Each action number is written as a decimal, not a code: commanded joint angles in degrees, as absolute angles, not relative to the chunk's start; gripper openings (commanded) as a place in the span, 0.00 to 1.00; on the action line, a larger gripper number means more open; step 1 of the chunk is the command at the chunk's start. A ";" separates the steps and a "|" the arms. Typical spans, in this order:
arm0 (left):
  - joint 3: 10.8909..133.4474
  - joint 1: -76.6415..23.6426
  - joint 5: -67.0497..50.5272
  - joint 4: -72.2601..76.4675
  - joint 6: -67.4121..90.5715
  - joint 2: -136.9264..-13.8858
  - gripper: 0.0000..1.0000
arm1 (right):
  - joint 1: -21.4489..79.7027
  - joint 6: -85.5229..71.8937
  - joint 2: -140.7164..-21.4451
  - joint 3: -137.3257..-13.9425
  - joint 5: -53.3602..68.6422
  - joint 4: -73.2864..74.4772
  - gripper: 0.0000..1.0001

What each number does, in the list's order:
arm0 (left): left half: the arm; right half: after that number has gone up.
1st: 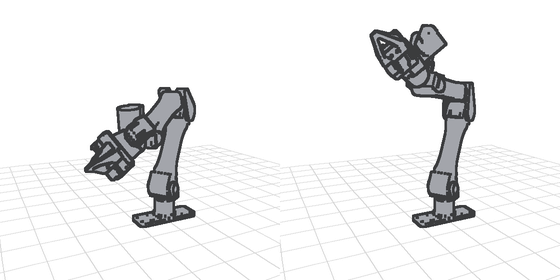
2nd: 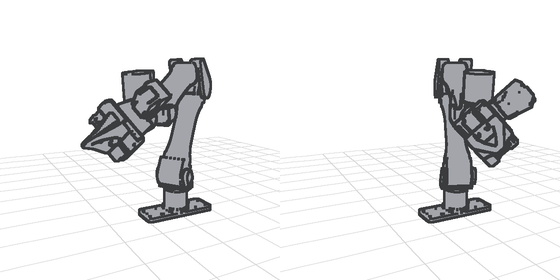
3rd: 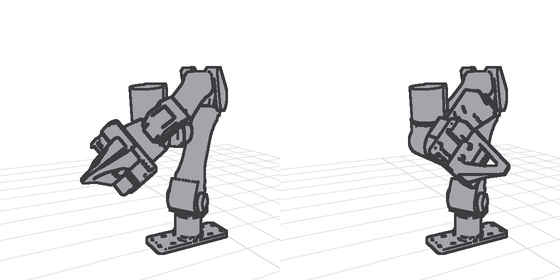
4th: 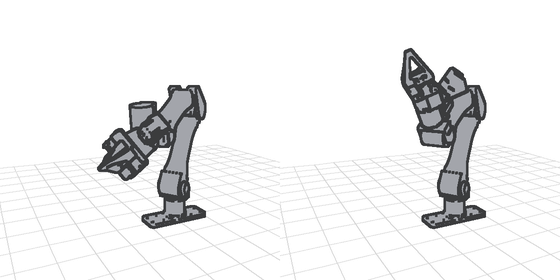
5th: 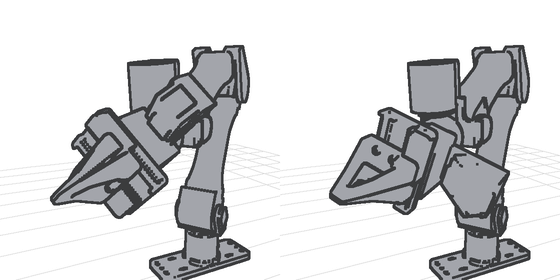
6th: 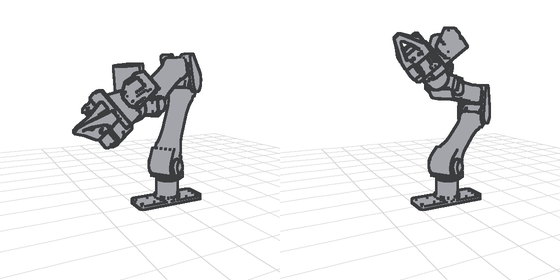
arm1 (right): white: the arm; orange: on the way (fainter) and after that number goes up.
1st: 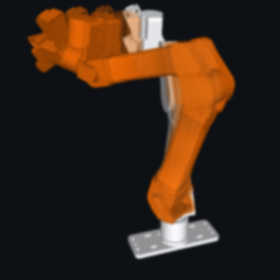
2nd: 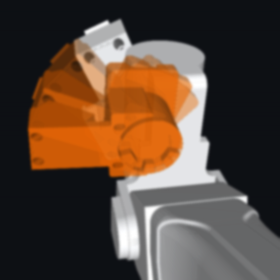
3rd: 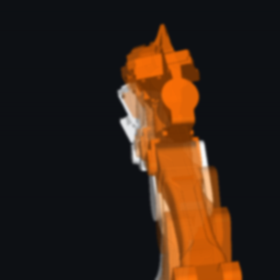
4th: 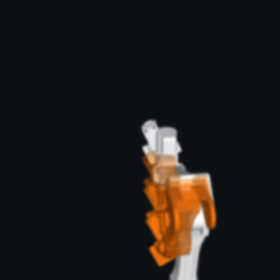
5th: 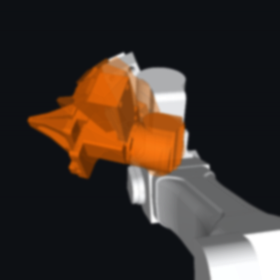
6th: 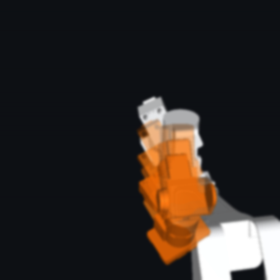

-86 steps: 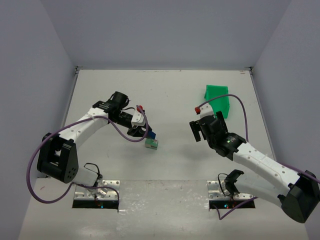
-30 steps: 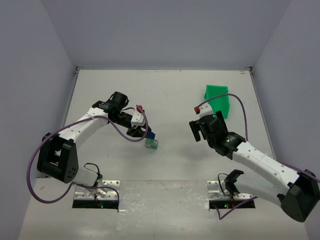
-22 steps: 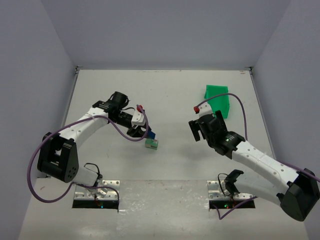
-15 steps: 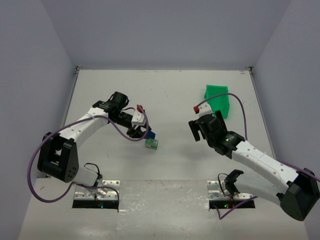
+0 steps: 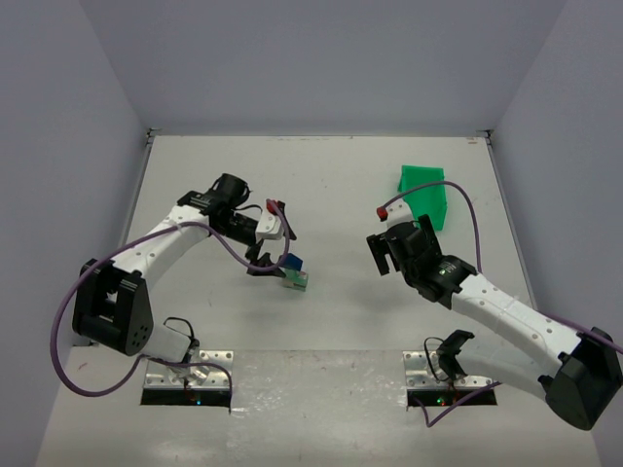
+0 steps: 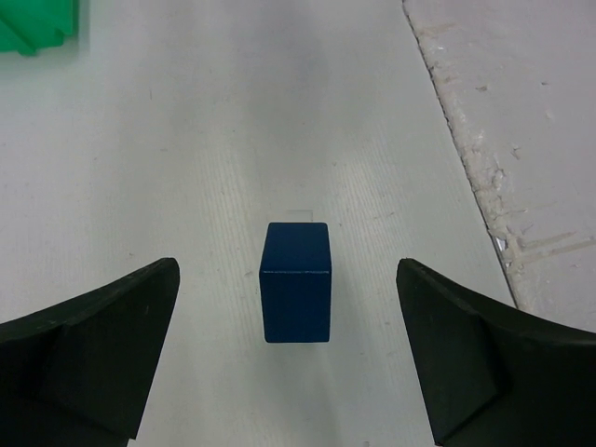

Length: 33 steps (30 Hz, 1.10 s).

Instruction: Build the wood block tower

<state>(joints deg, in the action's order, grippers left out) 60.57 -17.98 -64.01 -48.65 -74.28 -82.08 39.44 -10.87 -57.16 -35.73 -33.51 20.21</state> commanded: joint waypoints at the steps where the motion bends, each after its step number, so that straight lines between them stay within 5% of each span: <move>1: 64.31 -17.31 -65.66 -50.02 -74.13 -78.09 1.00 | 39.20 -10.81 -55.48 -37.98 -32.87 18.90 0.99; 8: 70.23 -17.31 -64.49 -39.11 -55.28 -75.66 1.00 | 39.15 -11.65 -50.91 -36.85 -31.80 19.78 0.99; 11: 70.93 -17.31 -61.34 -20.26 -33.64 -75.30 1.00 | 39.11 -12.11 -48.20 -35.75 -30.39 19.29 0.99; 18: 77.49 -17.31 -33.04 10.74 8.57 -79.70 1.00 | 39.11 -17.78 -44.45 -32.98 -29.37 17.47 0.99; 23: 89.34 -17.25 -14.54 -4.60 21.90 -85.53 1.00 | 39.18 -20.69 -44.24 -31.61 -30.55 17.48 0.99; 33: 59.19 -17.31 30.99 -17.96 34.17 -66.73 1.00 | 38.67 -35.01 -44.30 -26.47 -41.64 18.28 0.99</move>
<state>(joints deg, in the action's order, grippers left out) 67.05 -17.80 8.27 -9.53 25.16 -73.34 39.12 -27.34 -44.67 -27.93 -35.88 19.40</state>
